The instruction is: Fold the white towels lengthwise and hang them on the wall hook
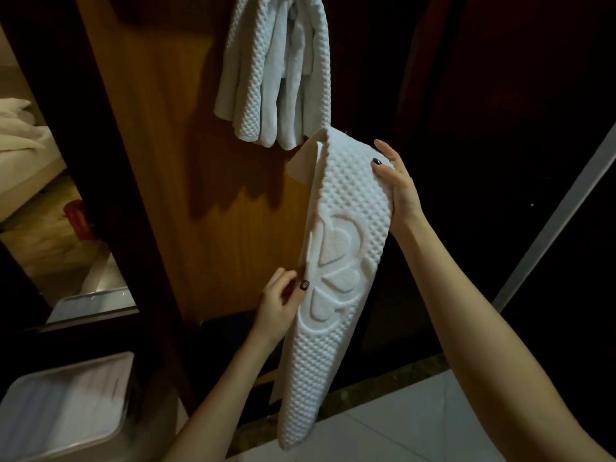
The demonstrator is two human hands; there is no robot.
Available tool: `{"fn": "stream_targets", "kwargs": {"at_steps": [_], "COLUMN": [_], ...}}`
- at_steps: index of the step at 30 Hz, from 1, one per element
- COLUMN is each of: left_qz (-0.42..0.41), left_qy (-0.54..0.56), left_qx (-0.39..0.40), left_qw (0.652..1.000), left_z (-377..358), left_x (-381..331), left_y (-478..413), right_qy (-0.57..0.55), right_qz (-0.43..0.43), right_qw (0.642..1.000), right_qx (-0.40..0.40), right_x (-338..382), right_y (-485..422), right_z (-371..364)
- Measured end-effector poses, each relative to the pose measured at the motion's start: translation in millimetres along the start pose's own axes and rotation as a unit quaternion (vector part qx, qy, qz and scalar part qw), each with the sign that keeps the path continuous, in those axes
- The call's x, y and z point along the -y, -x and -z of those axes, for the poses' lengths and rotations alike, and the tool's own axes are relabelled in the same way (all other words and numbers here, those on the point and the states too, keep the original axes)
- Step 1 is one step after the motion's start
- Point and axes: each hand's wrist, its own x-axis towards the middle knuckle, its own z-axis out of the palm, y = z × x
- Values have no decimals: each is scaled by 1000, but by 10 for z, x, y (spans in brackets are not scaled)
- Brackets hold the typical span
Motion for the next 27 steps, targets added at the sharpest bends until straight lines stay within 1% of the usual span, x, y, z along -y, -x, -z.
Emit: {"fn": "stream_targets", "kwargs": {"at_steps": [2,4,6,8,12,14,17,19,21,23,25,27], "left_qz": [36,66,88,116,109,99,113,122,133,132,133,142], "left_qy": [-38,-93,-110,-104,-99,-86,-105,-68,-16,4,-17,-39], "left_qx": [15,9,17,26,45,84,162,190,199,216,245,253], "left_qw": [999,993,990,987,988,988,975,972,971,967,960,956], "left_z": [-95,-178,-226,-218,-107,-36,40,75,113,176,244,281], "left_x": [59,128,222,276,340,375,433,495,594,675,752,855], "left_y": [39,74,103,107,1,-58,-73,-26,28,98,194,312], "right_qy": [3,0,1,12,21,17,10,10,13,12,5,7], "right_qz": [9,22,37,49,59,60,59,57,59,60,58,56], "right_qw": [1000,1000,999,999,997,996,994,993,992,990,987,986], "right_qx": [2,-2,-6,-18,-51,-71,-90,-102,-114,-129,-147,-159], "right_x": [0,26,65,101,132,126,127,145,155,148,138,126], "right_y": [-32,-63,-99,-135,-189,-193,-196,-202,-193,-165,-130,-89], "right_z": [-55,-118,-148,-155,-114,-58,34,77,119,184,243,236]}}
